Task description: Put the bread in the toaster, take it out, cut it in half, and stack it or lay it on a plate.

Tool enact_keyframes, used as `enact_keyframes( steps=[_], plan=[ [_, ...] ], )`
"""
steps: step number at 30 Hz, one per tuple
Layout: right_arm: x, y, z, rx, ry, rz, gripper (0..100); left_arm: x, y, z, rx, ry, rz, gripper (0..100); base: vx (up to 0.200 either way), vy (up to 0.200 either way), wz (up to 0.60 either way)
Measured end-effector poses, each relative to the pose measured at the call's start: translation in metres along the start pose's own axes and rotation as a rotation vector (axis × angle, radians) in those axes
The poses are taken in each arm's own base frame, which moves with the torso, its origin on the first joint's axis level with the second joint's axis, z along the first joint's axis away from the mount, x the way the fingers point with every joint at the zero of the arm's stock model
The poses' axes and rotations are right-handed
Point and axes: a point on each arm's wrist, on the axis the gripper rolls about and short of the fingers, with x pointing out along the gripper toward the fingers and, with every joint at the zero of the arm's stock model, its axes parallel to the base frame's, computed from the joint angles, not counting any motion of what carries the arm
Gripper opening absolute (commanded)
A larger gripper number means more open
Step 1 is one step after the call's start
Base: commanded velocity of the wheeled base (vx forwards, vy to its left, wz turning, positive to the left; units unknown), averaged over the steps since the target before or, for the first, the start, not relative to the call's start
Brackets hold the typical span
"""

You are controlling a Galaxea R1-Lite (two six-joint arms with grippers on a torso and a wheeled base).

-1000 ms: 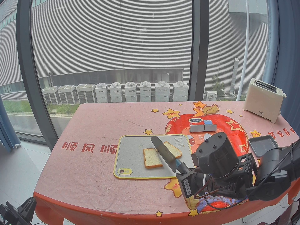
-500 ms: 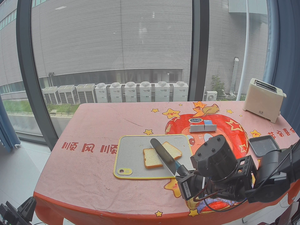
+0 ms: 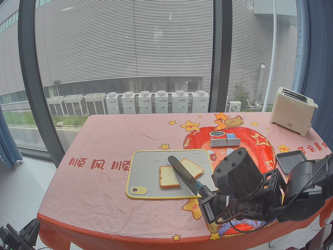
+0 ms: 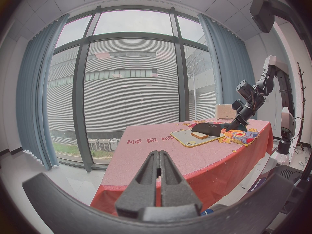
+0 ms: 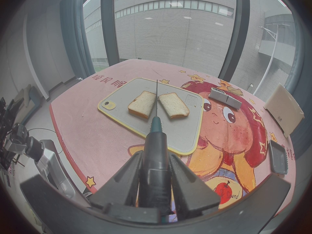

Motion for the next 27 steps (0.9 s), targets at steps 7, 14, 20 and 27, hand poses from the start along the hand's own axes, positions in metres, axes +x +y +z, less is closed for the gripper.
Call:
enact_keyframes(
  steps=[7, 14, 20, 27],
  plan=[
    [-0.002, 0.004, 0.009, -0.002, -0.006, 0.005, 0, 0.0, 0.0, 0.0, 0.0, 0.0, 0.0, 0, 0.0, 0.0, 0.0],
    [0.007, 0.008, 0.014, -0.002, -0.004, 0.004, 0, 0.0, 0.0, 0.0, -0.001, 0.0, 0.0, 0, 0.0, 0.0, 0.0],
    [0.014, 0.011, 0.018, 0.0, -0.004, 0.002, 0, 0.0, 0.0, 0.0, -0.001, 0.0, 0.0, 0, 0.0, 0.0, 0.0],
    [0.015, 0.011, 0.015, -0.01, 0.027, -0.006, 0, 0.0, 0.0, 0.0, -0.002, 0.0, 0.001, 0, 0.0, 0.0, 0.0]
  ],
)
